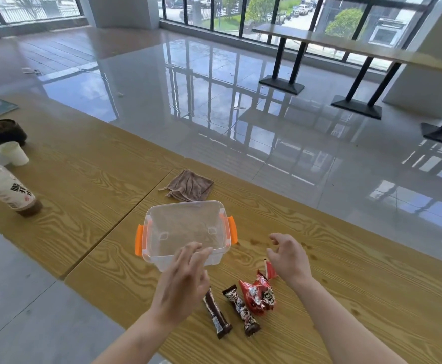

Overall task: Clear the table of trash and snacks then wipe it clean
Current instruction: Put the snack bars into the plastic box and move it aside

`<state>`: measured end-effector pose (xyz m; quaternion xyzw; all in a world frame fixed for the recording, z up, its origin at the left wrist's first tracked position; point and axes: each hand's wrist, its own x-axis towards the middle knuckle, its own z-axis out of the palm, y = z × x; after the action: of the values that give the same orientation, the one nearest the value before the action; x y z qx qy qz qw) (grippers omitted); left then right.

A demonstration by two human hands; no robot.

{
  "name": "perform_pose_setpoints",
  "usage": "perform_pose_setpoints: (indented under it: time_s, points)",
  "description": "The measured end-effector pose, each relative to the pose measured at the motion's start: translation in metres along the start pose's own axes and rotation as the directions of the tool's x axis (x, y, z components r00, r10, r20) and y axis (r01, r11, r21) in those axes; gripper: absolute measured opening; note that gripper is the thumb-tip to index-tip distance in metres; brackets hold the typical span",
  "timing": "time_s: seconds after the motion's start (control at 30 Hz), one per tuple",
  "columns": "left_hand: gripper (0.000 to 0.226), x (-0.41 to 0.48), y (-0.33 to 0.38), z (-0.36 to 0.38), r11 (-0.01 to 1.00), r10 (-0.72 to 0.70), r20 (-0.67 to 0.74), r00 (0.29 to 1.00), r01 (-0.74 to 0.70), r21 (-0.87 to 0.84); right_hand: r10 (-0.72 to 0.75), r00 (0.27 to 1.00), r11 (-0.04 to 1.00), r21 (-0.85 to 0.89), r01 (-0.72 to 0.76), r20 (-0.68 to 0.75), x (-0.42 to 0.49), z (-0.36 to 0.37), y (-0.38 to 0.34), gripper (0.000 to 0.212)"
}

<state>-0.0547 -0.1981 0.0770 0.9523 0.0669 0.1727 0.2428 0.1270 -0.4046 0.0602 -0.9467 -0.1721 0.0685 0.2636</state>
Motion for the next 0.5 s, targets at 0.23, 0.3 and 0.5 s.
perform_pose_setpoints:
  time_s: [0.23,0.3,0.5]
  points:
    - [0.048,-0.033,-0.001,0.064,0.917,-0.393,0.335,0.856,0.393,0.071,0.026,0.985,0.997,-0.071,-0.014,0.172,-0.028,0.013,0.021,0.055]
    - [0.059,-0.035,0.000,0.077,0.830,-0.541,0.412,0.733,0.545,0.119,-0.002,0.976,0.994,-0.107,0.026,0.217,-0.042,0.024,0.020,0.064]
    - [0.060,-0.024,0.012,0.101,0.757,-0.641,0.393,0.659,0.630,0.177,0.047,0.950,0.982,-0.186,0.012,0.309,-0.065,0.052,0.019,0.082]
